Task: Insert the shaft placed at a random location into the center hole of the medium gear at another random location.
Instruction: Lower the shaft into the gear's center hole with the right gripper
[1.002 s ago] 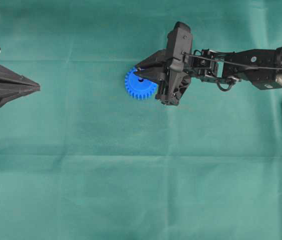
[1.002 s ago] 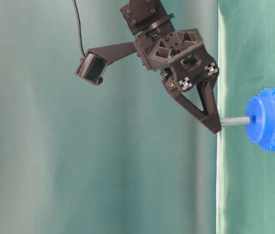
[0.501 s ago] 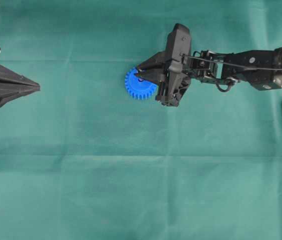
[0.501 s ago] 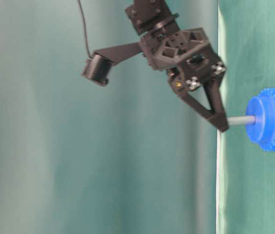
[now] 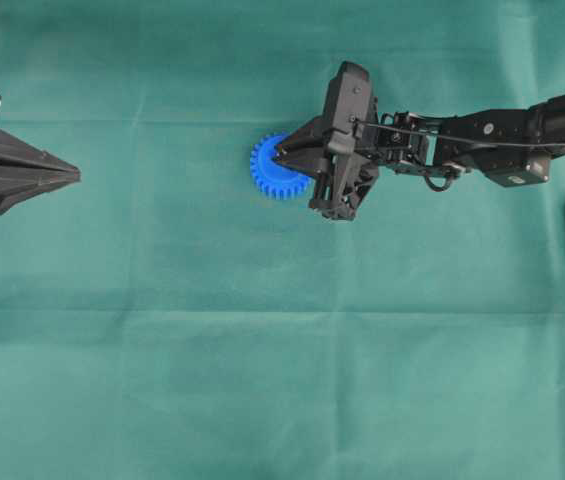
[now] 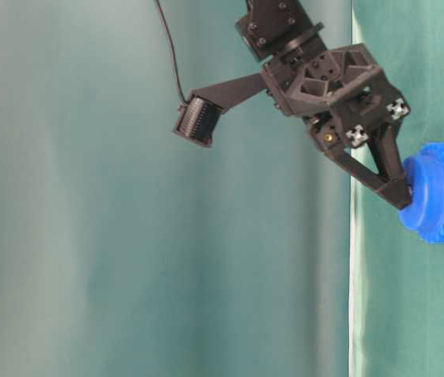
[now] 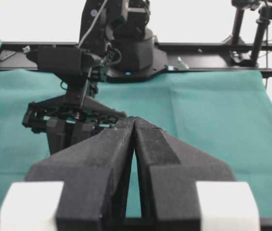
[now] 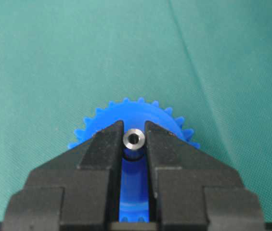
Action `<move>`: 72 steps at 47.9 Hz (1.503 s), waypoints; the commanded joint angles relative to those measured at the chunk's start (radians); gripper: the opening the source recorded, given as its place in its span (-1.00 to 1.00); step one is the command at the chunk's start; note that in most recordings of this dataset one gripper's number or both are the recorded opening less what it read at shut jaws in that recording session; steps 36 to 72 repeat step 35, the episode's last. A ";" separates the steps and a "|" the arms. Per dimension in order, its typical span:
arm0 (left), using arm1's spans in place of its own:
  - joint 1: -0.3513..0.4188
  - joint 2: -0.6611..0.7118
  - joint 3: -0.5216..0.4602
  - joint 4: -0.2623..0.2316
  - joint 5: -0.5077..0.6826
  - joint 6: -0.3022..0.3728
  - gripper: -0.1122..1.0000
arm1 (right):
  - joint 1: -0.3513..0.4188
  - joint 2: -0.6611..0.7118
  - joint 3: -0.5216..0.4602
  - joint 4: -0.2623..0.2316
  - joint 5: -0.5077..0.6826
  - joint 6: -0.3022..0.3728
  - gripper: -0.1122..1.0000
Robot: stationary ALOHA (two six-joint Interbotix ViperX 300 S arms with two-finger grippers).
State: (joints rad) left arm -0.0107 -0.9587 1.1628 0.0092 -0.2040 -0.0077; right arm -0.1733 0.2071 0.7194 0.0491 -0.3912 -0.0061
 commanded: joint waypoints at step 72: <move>0.000 0.002 -0.021 0.002 0.002 -0.002 -0.80 | 0.006 -0.067 -0.008 0.009 0.032 -0.008 0.42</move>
